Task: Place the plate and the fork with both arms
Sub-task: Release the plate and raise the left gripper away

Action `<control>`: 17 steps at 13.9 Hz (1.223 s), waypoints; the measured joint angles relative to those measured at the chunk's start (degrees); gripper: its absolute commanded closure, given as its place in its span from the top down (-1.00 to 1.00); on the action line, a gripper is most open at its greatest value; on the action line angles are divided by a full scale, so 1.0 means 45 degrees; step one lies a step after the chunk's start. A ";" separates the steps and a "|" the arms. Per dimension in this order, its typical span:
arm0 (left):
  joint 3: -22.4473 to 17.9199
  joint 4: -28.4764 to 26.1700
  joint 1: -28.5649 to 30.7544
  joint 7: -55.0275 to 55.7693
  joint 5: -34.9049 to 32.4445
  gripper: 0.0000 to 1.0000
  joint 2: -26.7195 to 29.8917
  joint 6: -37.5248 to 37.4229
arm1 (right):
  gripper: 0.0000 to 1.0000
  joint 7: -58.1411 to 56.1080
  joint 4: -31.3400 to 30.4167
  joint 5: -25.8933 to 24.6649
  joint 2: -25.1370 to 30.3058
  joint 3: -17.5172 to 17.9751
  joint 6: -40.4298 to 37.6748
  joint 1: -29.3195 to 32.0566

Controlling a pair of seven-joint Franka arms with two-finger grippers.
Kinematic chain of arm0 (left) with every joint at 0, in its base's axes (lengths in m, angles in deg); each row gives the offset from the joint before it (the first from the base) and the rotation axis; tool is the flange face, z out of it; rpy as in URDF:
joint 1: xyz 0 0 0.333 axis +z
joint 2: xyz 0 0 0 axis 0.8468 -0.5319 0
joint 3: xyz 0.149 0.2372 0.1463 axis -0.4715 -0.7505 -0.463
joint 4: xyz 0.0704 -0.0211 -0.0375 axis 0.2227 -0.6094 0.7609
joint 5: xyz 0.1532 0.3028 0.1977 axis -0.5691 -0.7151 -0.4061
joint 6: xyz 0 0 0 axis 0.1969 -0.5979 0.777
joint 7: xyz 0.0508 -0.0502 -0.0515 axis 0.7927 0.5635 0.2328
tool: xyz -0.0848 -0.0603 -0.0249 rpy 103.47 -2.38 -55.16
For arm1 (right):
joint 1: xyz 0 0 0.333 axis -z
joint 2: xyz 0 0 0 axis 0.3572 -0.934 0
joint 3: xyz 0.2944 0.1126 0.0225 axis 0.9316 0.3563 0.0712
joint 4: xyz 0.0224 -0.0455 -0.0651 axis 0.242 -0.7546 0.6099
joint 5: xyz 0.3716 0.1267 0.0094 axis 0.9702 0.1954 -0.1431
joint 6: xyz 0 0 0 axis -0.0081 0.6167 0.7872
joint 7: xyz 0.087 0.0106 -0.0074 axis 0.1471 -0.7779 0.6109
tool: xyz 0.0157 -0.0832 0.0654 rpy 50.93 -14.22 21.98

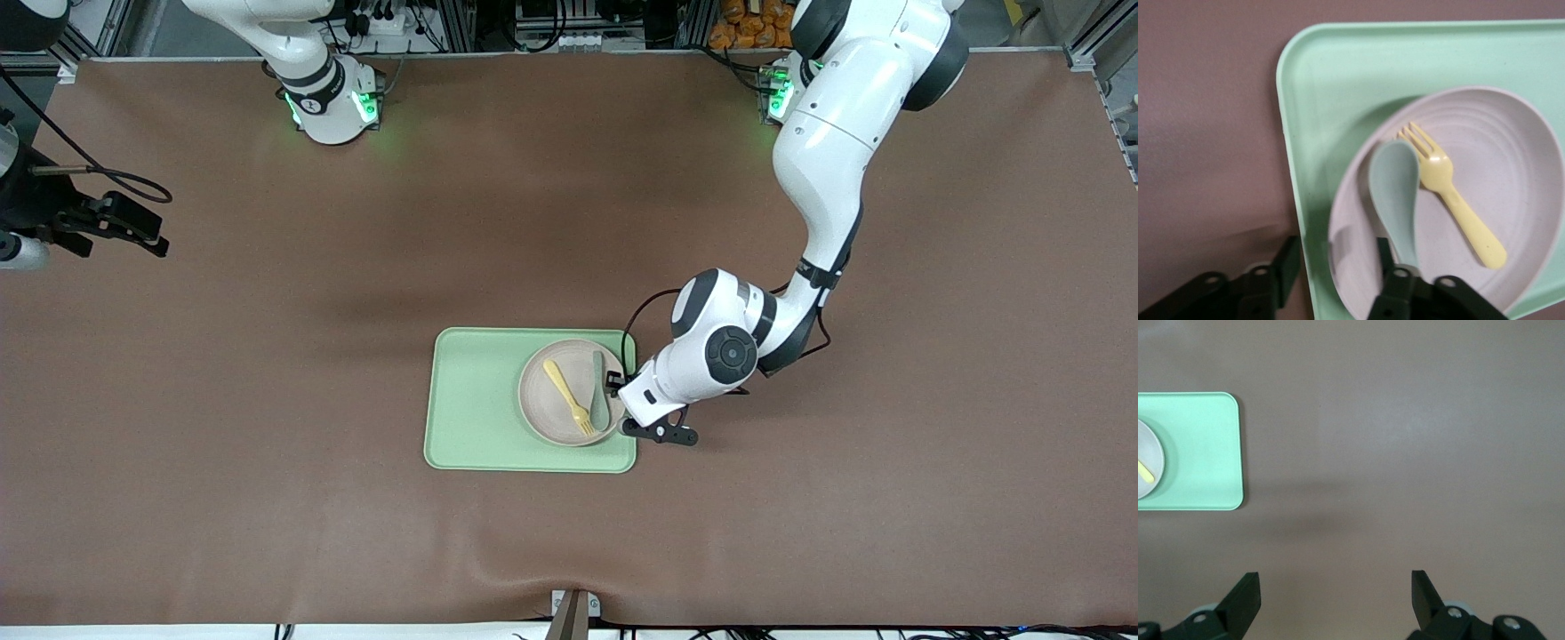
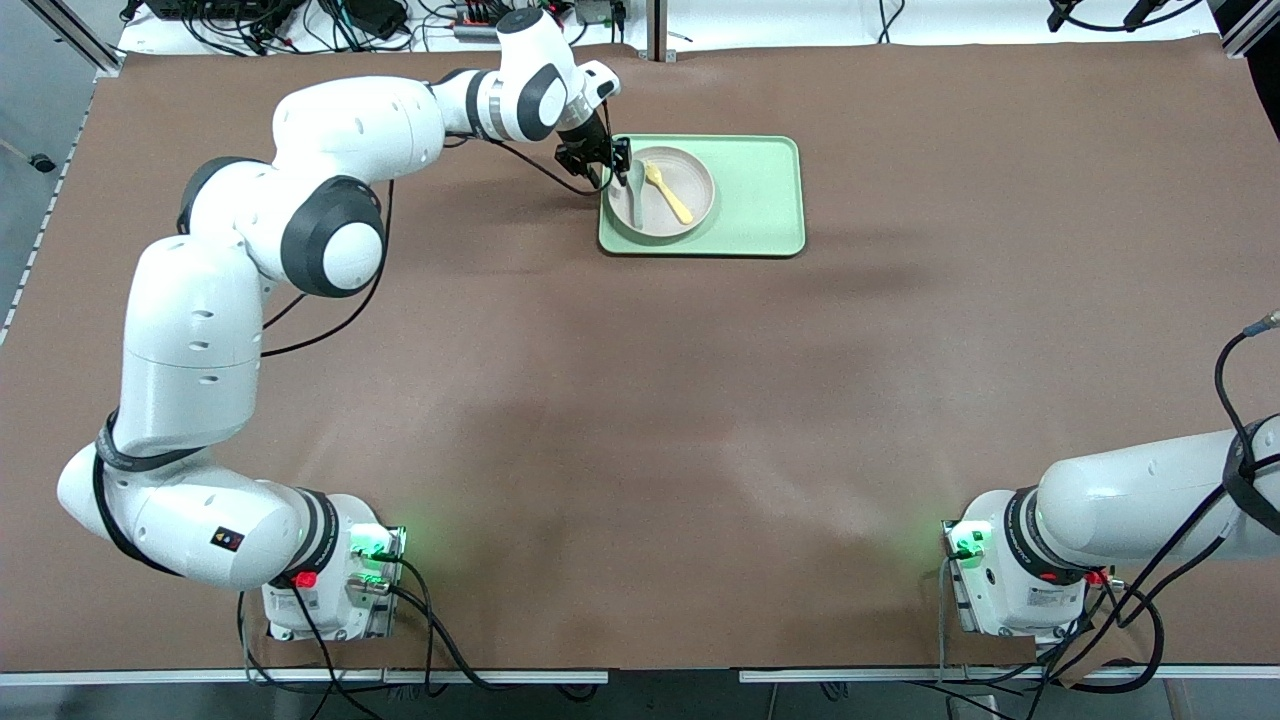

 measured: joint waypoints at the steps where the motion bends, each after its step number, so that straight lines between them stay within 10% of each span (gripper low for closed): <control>1: -0.0154 0.0139 -0.0094 0.0004 -0.0168 1.00 0.0041 -0.0078 | 1.00 -0.0016 -0.0002 0.0000 0.0000 0.0008 -0.0107 -0.0006; 10: -0.1263 0.0653 0.1377 -0.0009 -0.3480 1.00 0.3903 -0.5972 | 1.00 -0.0048 -0.0053 0.0918 -0.0528 0.0075 -0.0035 -0.0846; 17: -0.1271 0.0302 0.3001 -0.0268 -0.3720 1.00 0.7079 -0.9057 | 1.00 0.0005 0.2481 0.1132 -0.3697 0.0115 0.1094 -0.3147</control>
